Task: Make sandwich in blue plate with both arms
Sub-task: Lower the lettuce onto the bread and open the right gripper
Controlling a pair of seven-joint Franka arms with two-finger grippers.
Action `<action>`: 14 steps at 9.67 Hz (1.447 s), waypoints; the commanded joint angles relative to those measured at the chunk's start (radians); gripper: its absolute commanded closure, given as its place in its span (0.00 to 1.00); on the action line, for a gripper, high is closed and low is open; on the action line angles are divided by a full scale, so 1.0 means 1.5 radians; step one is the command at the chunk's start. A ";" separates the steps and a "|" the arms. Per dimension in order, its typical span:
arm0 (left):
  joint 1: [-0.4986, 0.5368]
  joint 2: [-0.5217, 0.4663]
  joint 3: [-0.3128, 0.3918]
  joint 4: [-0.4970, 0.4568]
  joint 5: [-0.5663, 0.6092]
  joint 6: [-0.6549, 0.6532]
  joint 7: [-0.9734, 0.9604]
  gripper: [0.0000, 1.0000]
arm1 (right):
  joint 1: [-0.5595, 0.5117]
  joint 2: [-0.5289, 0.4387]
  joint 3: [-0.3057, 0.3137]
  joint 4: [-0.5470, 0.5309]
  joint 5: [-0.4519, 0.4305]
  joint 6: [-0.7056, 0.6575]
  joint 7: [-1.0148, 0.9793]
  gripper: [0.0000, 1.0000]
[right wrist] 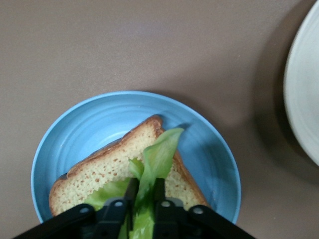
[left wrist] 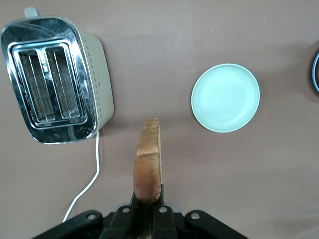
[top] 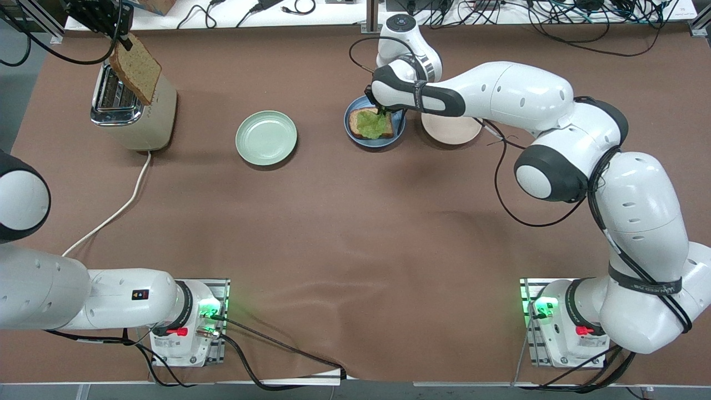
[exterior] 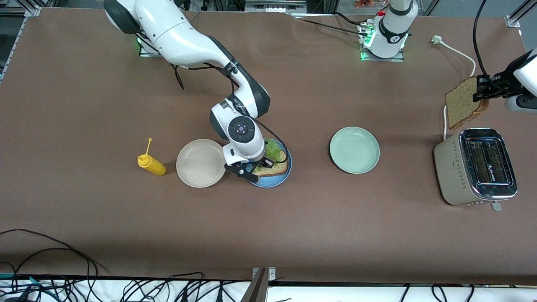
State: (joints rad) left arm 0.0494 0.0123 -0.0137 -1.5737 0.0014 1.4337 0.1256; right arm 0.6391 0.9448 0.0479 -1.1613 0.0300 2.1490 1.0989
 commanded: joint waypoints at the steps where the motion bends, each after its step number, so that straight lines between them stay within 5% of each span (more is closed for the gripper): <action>1: 0.001 -0.039 -0.018 -0.047 0.026 0.004 -0.006 1.00 | 0.001 -0.009 0.006 -0.011 -0.010 0.021 -0.002 0.00; 6: 0.000 -0.039 -0.039 -0.045 0.052 0.006 -0.007 1.00 | -0.003 -0.065 0.004 -0.013 -0.001 -0.021 -0.068 0.00; 14: 0.000 -0.038 -0.049 -0.044 0.057 0.007 -0.008 1.00 | -0.172 -0.252 0.005 -0.171 0.052 -0.140 -0.582 0.00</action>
State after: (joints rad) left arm 0.0497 -0.0201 -0.0801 -1.6190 0.0645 1.4346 0.1229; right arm 0.4369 0.6728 0.0443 -1.3015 0.0858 1.9837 0.4002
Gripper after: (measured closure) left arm 0.903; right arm 0.000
